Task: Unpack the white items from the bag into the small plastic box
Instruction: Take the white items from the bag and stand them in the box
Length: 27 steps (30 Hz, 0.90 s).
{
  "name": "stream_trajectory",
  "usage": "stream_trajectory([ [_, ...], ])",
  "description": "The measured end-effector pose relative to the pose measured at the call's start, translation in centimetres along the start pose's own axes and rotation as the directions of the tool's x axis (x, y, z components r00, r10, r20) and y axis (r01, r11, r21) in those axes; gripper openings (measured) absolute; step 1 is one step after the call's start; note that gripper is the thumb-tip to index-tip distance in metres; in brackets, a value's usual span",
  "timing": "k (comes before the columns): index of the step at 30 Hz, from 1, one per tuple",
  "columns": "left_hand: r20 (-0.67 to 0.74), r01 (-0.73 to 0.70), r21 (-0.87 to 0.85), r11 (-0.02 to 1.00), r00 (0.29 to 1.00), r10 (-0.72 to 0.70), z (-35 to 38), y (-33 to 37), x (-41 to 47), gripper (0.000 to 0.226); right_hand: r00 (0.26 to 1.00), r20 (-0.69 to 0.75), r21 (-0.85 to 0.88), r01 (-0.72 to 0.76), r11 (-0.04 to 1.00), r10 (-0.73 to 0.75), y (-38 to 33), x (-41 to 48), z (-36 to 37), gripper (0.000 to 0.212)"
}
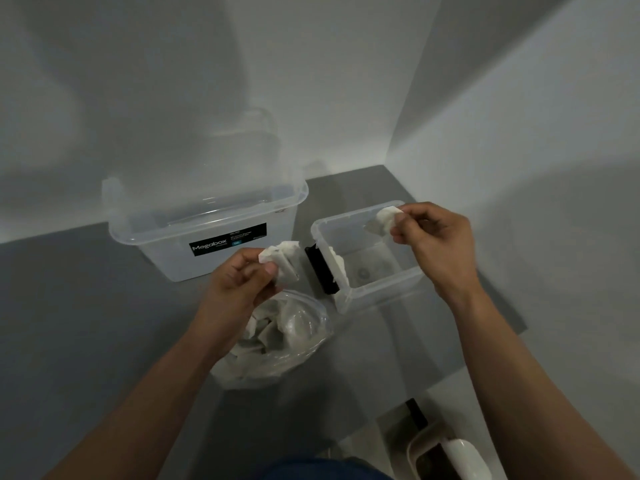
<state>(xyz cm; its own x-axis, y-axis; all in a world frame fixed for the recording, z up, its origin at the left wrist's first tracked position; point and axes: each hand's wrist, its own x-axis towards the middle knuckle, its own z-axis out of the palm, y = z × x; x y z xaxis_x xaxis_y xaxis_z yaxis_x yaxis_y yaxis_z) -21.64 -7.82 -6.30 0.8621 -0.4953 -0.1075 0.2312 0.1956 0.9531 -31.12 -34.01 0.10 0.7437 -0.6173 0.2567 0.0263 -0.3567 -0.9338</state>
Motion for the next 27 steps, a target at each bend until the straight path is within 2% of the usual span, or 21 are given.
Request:
stream_trajectory([
  [3, -0.037, -0.006, 0.019, 1.000, 0.999, 0.007, 1.7, 0.1, 0.9, 0.021, 0.994, 0.105, -0.101, -0.017, 0.995, 0.028, 2.2, 2.3, -0.6, 0.022],
  [6, -0.080, -0.030, 0.011, 0.999, 0.996, 0.031, 3.1, 0.2, 1.7, 0.020, 0.940, 0.321, -0.324, -0.006, 0.946, 0.116, 5.0, 4.4, -0.3, 0.014],
  [9, -0.099, -0.055, -0.007, 0.998, 0.994, 0.054, 4.1, 0.3, 2.5, 0.017, 0.811, 0.548, -0.548, 0.160, 0.821, 0.207, 7.0, 5.4, 1.0, 0.008],
  [12, -0.133, -0.061, -0.014, 0.998, 0.989, 0.059, 4.8, 0.2, 3.1, 0.015, 0.664, 0.679, -0.601, 0.256, 0.757, 0.314, 8.2, 6.0, 2.6, 0.011],
  [14, -0.148, -0.060, -0.021, 0.998, 0.987, 0.056, 5.1, 0.1, 3.3, 0.016, 0.601, 0.708, -0.629, 0.298, 0.718, 0.370, 8.9, 6.4, 3.6, 0.013],
  [16, -0.154, -0.058, -0.009, 0.998, 0.986, 0.056, 5.4, -0.1, 3.4, 0.016, 0.573, 0.711, -0.647, 0.308, 0.697, 0.407, 9.4, 6.8, 4.4, 0.015],
  [22, -0.179, -0.052, -0.013, 0.999, 0.983, 0.049, 5.8, -0.5, 3.8, 0.009, 0.544, 0.688, -0.697, 0.311, 0.646, 0.480, 10.7, 7.3, 5.3, 0.020],
  [27, -0.135, -0.032, -0.014, 0.999, 0.990, 0.029, 5.9, -0.2, 4.1, 0.011, 0.559, 0.677, -0.719, 0.362, 0.594, 0.479, 11.6, 7.0, 6.0, 0.023],
])
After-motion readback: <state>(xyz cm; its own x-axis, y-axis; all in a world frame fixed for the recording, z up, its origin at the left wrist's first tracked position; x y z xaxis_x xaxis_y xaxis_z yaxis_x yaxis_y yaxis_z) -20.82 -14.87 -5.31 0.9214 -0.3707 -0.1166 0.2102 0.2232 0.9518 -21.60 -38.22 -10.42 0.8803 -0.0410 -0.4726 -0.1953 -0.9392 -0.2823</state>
